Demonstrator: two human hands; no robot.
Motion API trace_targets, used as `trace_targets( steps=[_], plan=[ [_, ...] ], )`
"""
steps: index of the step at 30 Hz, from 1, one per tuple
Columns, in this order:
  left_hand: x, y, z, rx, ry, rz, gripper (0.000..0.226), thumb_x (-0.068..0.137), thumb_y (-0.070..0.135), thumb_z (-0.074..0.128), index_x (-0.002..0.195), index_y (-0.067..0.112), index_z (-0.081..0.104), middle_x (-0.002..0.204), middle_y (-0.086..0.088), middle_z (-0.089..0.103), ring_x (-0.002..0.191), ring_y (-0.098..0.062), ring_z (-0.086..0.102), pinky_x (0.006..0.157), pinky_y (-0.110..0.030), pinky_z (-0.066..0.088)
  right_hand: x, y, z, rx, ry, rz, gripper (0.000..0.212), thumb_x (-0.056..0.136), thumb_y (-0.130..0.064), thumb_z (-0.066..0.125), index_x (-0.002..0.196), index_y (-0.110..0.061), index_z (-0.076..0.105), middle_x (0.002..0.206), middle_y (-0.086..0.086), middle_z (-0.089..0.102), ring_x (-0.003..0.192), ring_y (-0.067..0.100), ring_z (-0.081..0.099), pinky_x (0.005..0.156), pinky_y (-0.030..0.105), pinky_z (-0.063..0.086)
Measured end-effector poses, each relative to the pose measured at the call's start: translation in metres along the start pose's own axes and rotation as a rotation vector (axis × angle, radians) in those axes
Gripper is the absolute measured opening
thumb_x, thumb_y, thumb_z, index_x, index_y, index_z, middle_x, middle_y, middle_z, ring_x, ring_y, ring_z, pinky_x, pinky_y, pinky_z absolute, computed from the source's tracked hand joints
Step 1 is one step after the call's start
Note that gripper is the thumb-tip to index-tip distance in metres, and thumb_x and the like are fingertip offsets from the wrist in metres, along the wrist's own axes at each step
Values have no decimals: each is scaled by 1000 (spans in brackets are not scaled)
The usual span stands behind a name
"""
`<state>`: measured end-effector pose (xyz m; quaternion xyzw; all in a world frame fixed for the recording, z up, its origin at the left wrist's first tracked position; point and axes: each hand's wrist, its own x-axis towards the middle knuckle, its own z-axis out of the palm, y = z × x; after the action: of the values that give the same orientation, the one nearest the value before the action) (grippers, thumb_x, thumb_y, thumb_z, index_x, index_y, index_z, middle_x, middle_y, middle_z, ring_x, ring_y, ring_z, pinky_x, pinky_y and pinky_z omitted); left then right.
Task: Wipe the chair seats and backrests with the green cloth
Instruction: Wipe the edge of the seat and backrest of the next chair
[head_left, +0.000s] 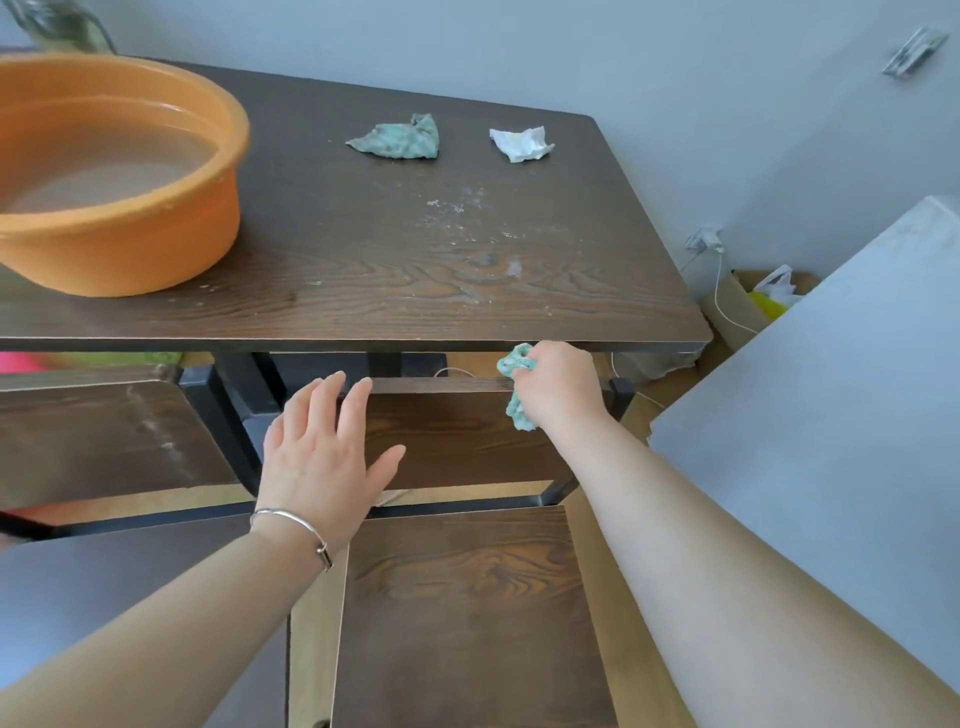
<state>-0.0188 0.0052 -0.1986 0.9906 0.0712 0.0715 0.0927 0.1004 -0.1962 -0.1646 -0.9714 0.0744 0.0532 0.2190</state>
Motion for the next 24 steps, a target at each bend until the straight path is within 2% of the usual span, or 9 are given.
trace_targets(
  steps=[6,11,14,17,19,21,24],
  plan=[
    [-15,-45,2,-11,-12,-47,74,83,55,60,143,17,39,145,-9,41,133,-32,35,104,-52,38,-28,-70,45,26,-14,-76,40,89,-31,69,125,-17,59,116,5,65,99,21,65,84,32,58],
    [-29,-69,7,-3,-28,-38,75,79,53,67,139,15,44,140,-11,46,128,-34,42,98,-51,44,-44,-118,69,6,-44,-195,34,92,-30,65,121,-14,62,113,6,66,98,22,64,81,35,58],
    [-36,-78,12,1,-33,-24,75,78,53,67,139,15,45,139,-12,47,127,-35,44,97,-52,45,-55,-128,79,16,-23,-332,29,93,-25,63,119,-15,63,113,6,66,99,23,62,83,38,56],
    [-43,-84,19,1,-37,-2,75,78,53,68,138,14,46,138,-13,48,126,-36,45,95,-52,46,-63,-116,87,60,36,-510,22,94,-20,61,115,-16,65,109,3,65,96,20,61,76,30,54],
    [-47,-87,23,17,-52,9,75,79,55,65,138,14,46,139,-13,48,126,-36,45,96,-52,46,-64,-106,91,51,47,-607,21,94,-17,59,113,-14,67,107,3,65,92,19,60,68,23,43],
    [-49,-87,28,30,-66,20,74,79,57,63,138,15,46,139,-13,49,127,-36,45,96,-52,46,-62,-101,91,13,51,-672,21,94,-15,59,113,-13,67,104,4,64,89,20,60,67,22,36],
    [-50,-84,34,45,-83,30,75,79,60,62,138,15,47,139,-13,50,126,-36,46,96,-51,46,-58,-99,88,-4,40,-735,22,93,-15,59,114,-13,67,102,4,64,87,20,59,65,19,33]
  ],
)
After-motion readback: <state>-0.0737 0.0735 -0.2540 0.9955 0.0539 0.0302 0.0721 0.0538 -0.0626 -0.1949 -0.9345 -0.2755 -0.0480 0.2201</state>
